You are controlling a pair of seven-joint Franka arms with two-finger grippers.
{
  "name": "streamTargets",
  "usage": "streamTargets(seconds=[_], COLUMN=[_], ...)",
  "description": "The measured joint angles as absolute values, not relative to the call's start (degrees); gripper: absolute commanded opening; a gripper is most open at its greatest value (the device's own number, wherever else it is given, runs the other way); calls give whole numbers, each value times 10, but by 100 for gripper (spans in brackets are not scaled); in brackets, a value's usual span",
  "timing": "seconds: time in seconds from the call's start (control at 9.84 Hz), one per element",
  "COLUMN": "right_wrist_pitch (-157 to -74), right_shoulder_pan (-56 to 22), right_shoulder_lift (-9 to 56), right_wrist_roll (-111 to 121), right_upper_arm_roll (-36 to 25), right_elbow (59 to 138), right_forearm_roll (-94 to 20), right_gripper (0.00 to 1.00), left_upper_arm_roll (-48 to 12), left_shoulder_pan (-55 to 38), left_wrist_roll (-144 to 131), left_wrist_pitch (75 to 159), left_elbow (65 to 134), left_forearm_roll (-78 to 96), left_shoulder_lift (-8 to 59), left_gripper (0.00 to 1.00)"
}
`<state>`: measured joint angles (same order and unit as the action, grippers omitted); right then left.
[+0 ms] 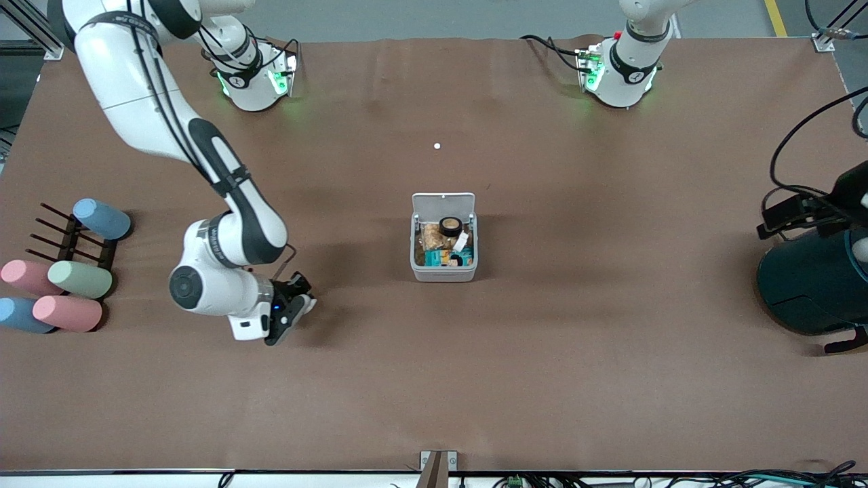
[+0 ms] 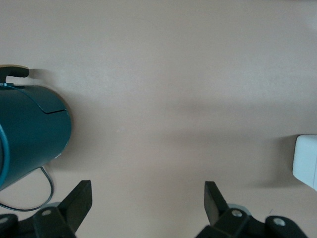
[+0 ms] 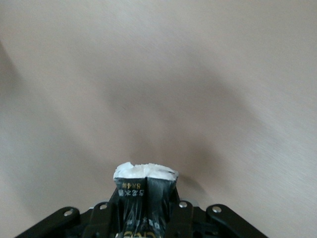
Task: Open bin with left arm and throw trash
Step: 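Carry the black wrapper over the bin with the right gripper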
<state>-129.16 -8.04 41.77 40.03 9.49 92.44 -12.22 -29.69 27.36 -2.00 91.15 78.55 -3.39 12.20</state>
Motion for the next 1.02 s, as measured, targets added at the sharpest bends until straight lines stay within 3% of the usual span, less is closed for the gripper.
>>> streamTargets(seconds=[0.71, 1.02], right_wrist_pitch=[-1285, -1203], right_shoulder_pan=[-237, -247], right_shoulder_lift=[402, 400], right_wrist_roll=[-31, -115], right_upper_arm_roll=[98, 97], right_elbow=[874, 830], right_forearm_roll=[-124, -124], right_gripper=[35, 35], left_upper_arm_roll=[-298, -298], left_shoulder_pan=[274, 270], left_wrist_roll=[-18, -21], left_wrist_pitch=[911, 910], left_elbow=[796, 796], left_forearm_roll=[-31, -31], left_shoulder_lift=[128, 126], left_gripper=[100, 100])
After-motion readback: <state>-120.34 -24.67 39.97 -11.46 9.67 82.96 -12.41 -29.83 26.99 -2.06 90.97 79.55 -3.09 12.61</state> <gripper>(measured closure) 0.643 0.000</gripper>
